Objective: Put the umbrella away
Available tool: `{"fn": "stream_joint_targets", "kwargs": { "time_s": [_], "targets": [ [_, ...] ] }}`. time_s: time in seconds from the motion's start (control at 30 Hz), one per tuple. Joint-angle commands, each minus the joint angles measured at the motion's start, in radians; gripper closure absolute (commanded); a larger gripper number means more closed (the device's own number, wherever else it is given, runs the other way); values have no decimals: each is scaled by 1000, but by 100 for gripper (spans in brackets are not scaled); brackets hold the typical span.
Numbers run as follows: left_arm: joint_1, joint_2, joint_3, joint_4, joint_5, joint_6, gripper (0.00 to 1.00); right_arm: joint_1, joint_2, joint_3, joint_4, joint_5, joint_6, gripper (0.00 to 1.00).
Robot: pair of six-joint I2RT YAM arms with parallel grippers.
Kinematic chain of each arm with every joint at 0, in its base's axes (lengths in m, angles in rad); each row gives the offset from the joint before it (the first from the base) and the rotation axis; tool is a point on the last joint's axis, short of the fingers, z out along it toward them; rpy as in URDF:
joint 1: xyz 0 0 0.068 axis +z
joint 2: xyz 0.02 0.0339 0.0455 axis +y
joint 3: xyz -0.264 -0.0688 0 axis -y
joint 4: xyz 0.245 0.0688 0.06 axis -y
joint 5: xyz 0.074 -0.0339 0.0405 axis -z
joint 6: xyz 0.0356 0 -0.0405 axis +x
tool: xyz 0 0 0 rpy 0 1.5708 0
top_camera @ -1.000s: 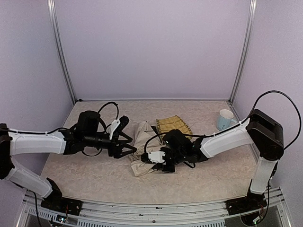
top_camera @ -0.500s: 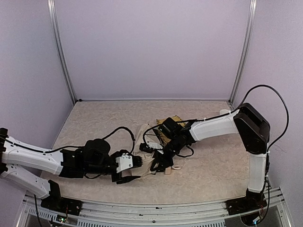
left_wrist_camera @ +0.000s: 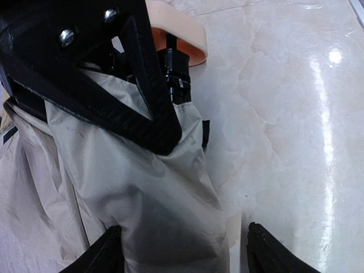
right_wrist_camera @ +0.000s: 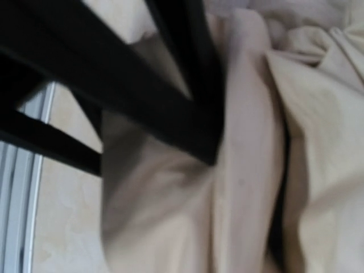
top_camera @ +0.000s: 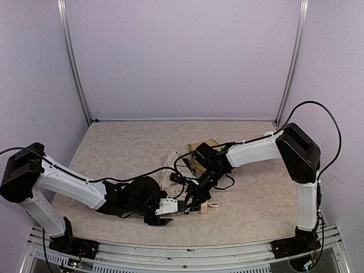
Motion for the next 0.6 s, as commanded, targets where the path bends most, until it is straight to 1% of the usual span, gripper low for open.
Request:
{"fn": "stream_joint_targets", "kwargs": {
  "time_s": [0.0,0.23,0.3,0.37,0.4,0.43,0.5,0.57],
  "targets": [
    [16,72,34,-62,-92,-34,28,-11,50,-22,-178,-32,-14,78],
    [31,121,55,-91,-121,-45,29,-23,51,-31,-174,-45,-33,77],
    [35,97,52,-77,-115,-43,28,-26,59,-29,-170,-36,-31,77],
    [34,40,56,-66,-71,-45,26,-34,69,-26,-168,-29,-23,77],
    [35,3,51,-56,-29,-42,19,-37,72,-26,-167,-29,-21,77],
    [34,-36,40,-42,19,-31,15,-40,73,-26,-164,-29,-18,77],
    [39,-107,-5,15,91,6,10,-42,74,-25,-155,-24,-12,77],
    [55,-147,-47,66,123,26,9,-46,79,-23,-150,-14,-6,77]
  ]
}}
